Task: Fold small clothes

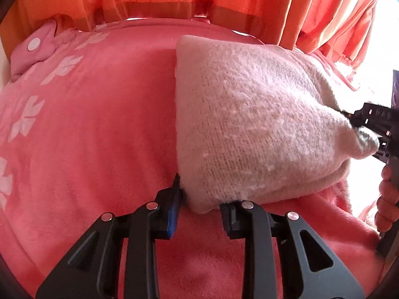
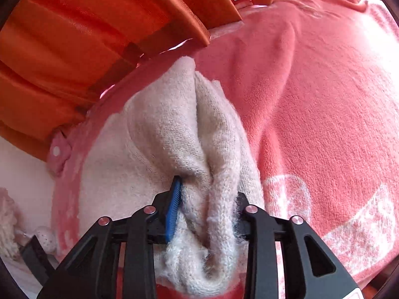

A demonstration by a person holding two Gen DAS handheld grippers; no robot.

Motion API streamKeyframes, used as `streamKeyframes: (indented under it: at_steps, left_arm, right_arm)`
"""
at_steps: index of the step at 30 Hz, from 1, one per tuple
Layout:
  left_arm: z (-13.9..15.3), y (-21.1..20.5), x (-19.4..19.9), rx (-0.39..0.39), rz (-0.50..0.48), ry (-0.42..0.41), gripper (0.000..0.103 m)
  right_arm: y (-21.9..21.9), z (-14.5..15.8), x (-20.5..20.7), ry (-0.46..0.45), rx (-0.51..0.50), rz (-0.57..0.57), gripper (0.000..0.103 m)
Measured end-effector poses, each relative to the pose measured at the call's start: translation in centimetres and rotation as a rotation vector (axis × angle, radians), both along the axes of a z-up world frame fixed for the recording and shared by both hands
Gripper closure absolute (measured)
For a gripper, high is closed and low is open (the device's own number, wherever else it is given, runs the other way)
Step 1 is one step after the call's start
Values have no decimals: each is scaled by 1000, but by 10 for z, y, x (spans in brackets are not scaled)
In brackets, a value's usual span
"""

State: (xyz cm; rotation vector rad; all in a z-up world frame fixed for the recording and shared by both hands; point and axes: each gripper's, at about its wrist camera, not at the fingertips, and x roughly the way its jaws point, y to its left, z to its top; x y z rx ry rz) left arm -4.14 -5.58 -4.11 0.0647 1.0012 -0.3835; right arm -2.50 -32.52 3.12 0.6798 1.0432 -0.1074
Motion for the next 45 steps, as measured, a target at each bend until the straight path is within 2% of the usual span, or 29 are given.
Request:
streamKeyframes:
  at_steps: [2,4,6,7,9,10,11,12,13,14,15,17,18,19,20,21,22,23,26,29,31,33,36,38,39,40,42,44,45]
  left_arm:
    - [3,2,-4,4,1,15,76]
    - [18,7,-13,-22,-13,10,76]
    - [35,12,-20,-57,-38,-19,76]
    - [49,17,-26,-97,-58,-41,74]
    - [66,22,-30,-131,-62,-85,60]
    - [74,22,-29,-131,-56,-106,51]
    - [80,20,-24,-132,-52,-126,51]
    - [81,17,-18,-122,-45,-132,51]
    - [80,11,-11,-116,-38,-127,51]
    - [77,6,-6,-113,-37,-118,51]
    - [71,1,0,-107,-33,-99,51]
    - [60,-4,8,-92,-17,-68,55]
    - [52,-6,10,-82,-9,-49,56]
    - [45,-6,11,-74,-1,-35,55]
    - [37,-5,12,-83,6,-13,55]
    - [31,-5,13,-93,6,3,55]
    - [24,-6,13,-100,4,20,55]
    - [22,-8,13,-95,0,20,54]
    - [24,-14,11,-50,-8,-11,53]
    - [24,-12,12,-56,-3,-4,53]
    - [24,-10,12,-60,-3,0,52]
    - [23,-11,12,-52,-7,-10,52]
    - [22,-14,10,-34,-2,-31,52]
    - [21,-17,8,-19,6,-40,52]
    - [22,-18,7,-14,10,-39,52]
    - [23,-19,7,-9,11,-40,52]
    - [26,-19,5,15,12,-48,52]
    - [27,-19,4,20,6,-50,52]
    - [26,-19,3,20,4,-51,52]
  right_arm:
    - [-11,13,-9,-85,-14,-70,59]
    - [-20,28,-14,-178,-16,-115,41]
    - [-18,41,-7,-260,-1,-106,33]
    - [-20,43,-2,-262,5,-83,30]
    - [-14,37,17,-221,0,-36,27]
    - [-12,30,33,-172,3,7,27]
    - [-9,20,45,-125,7,39,27]
    - [-6,10,57,-73,12,72,38]
    - [0,1,68,-33,16,123,81]
    - [6,5,74,-27,14,163,92]
    - [8,15,72,-68,12,165,92]
    - [11,59,60,-240,15,206,93]
    - [9,71,55,-279,-3,212,94]
    - [4,71,55,-270,-39,202,94]
    - [-2,57,59,-205,-70,191,94]
    - [-6,33,68,-96,-108,188,94]
    - [-8,-6,76,55,-156,213,94]
    - [-6,-25,77,104,-161,234,94]
    - [-3,-2,65,35,-154,239,91]
    - [-5,32,41,-17,-126,234,82]
    - [-12,39,15,7,-113,239,53]
    - [-15,32,-6,46,-62,251,44]
    - [-11,6,-17,151,52,270,44]
    - [2,-7,-15,196,7,298,54]
    - [6,-5,-13,181,8,295,80]
    - [6,5,-12,145,21,283,84]
    - [4,45,-19,-22,49,281,88]
    - [1,69,-28,-102,53,282,89]
    - [0,70,-32,-109,44,292,89]
